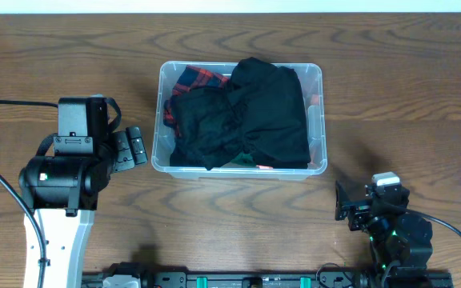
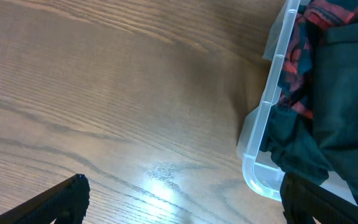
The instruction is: Pack container
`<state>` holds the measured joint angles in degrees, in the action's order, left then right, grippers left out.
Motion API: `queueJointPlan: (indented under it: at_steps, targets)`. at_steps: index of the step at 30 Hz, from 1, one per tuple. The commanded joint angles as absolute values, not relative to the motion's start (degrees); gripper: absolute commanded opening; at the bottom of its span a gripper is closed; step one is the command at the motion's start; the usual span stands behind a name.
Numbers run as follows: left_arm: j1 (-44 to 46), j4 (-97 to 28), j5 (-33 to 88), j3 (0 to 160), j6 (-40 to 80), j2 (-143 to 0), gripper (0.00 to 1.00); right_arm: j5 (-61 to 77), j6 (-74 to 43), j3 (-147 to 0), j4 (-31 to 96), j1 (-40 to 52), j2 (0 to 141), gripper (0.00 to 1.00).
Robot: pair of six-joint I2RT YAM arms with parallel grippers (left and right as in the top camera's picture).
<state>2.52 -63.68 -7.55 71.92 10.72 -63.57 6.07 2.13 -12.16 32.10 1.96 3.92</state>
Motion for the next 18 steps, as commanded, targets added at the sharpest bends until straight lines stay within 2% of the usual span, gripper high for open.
queueJointPlan:
  at_steps: [1, 18]
  targets:
    - [2.52, -63.79, -8.19, 72.2, 11.29, -63.66, 0.98, 6.7, 2.35, -10.41, 31.88, 2.44, 1.34, 0.99]
    - [2.52, -63.79, -8.16, 72.2, 11.29, -63.68, 0.98, 6.68, 2.2, -8.47, 31.88, 2.44, 0.3, 0.99]
